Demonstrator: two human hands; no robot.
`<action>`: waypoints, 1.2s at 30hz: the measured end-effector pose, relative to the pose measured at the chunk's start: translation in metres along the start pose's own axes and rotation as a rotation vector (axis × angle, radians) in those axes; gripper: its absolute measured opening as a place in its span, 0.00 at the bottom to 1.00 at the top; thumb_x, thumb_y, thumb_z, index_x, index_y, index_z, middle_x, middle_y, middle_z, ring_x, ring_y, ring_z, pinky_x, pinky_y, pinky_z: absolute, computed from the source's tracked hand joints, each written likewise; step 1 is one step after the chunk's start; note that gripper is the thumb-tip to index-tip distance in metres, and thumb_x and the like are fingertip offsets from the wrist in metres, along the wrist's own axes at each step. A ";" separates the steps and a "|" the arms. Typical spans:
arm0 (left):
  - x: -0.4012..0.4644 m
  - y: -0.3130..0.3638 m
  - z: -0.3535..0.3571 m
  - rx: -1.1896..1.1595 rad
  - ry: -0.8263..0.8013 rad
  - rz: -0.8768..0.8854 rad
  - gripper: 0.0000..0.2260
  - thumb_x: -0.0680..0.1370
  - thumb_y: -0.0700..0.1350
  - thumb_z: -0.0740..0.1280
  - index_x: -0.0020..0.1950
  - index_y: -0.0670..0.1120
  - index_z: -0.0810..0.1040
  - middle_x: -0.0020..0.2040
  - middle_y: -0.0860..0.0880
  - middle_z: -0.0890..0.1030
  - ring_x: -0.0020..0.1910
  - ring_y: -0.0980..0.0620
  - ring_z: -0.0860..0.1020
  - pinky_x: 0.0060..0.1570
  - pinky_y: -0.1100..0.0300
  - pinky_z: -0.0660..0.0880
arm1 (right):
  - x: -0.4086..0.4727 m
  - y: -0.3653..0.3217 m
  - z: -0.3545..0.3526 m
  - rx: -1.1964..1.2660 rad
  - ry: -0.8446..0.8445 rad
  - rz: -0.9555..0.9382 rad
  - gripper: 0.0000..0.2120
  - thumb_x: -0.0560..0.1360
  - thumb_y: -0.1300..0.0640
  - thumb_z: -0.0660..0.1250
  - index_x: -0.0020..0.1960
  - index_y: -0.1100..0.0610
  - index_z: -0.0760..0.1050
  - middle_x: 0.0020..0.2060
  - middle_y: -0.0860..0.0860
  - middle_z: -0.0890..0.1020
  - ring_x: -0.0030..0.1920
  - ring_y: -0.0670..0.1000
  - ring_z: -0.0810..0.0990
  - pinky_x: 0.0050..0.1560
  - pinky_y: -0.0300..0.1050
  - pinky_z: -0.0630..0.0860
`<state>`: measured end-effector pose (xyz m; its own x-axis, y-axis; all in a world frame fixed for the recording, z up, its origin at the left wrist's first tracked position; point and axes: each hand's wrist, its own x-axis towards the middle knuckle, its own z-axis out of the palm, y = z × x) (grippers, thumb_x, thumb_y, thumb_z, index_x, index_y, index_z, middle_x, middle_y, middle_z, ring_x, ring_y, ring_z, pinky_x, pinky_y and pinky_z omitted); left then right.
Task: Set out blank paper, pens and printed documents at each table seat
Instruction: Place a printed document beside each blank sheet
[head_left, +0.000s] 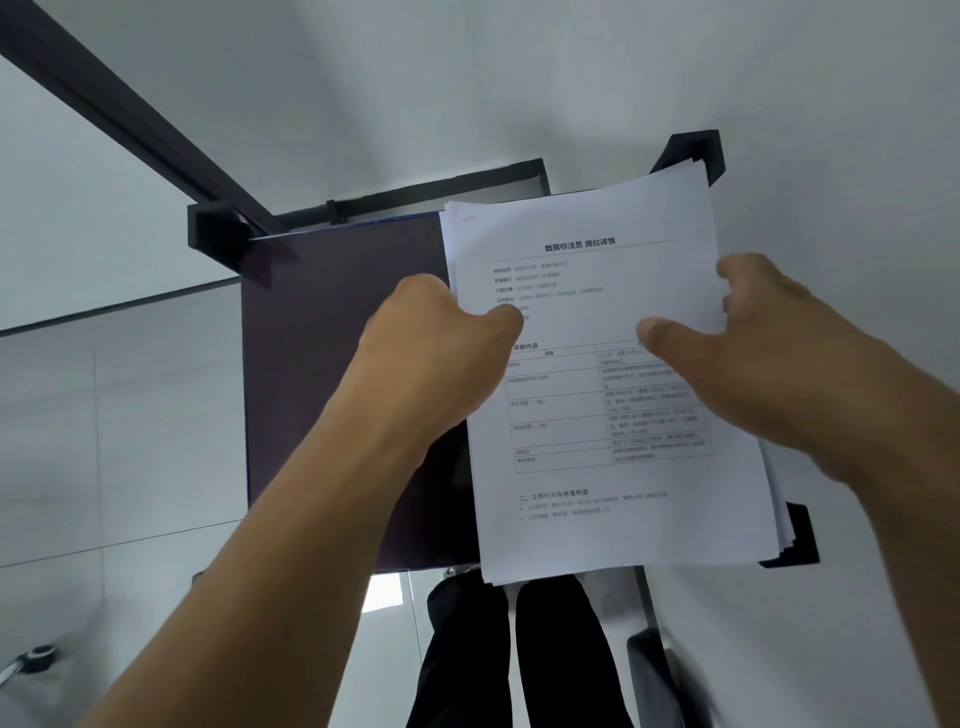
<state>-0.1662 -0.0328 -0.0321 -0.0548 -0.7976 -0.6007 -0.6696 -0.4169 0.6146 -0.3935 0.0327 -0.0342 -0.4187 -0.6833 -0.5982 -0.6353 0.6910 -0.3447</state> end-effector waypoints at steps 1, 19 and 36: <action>0.000 0.000 0.001 0.016 0.011 -0.004 0.14 0.81 0.48 0.69 0.36 0.47 0.77 0.45 0.58 0.89 0.20 0.62 0.77 0.16 0.69 0.63 | 0.001 0.000 0.001 0.003 -0.004 0.002 0.42 0.79 0.32 0.68 0.83 0.52 0.58 0.77 0.55 0.71 0.59 0.54 0.73 0.56 0.54 0.71; -0.009 0.014 0.015 0.129 -0.021 -0.043 0.16 0.81 0.49 0.71 0.61 0.52 0.65 0.53 0.55 0.82 0.45 0.53 0.83 0.34 0.55 0.82 | -0.003 -0.012 0.001 0.043 -0.029 -0.011 0.42 0.81 0.35 0.68 0.85 0.51 0.52 0.78 0.53 0.63 0.61 0.54 0.71 0.55 0.51 0.70; -0.006 0.009 0.025 0.106 -0.021 -0.034 0.14 0.84 0.40 0.64 0.60 0.52 0.59 0.54 0.55 0.83 0.46 0.50 0.85 0.37 0.52 0.83 | -0.006 -0.015 0.014 0.132 0.024 -0.080 0.40 0.82 0.42 0.70 0.84 0.49 0.49 0.74 0.48 0.63 0.46 0.48 0.68 0.37 0.42 0.65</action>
<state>-0.1903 -0.0208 -0.0353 -0.0458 -0.7738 -0.6318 -0.7456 -0.3945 0.5371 -0.3724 0.0300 -0.0351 -0.3865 -0.7418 -0.5481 -0.5770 0.6581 -0.4837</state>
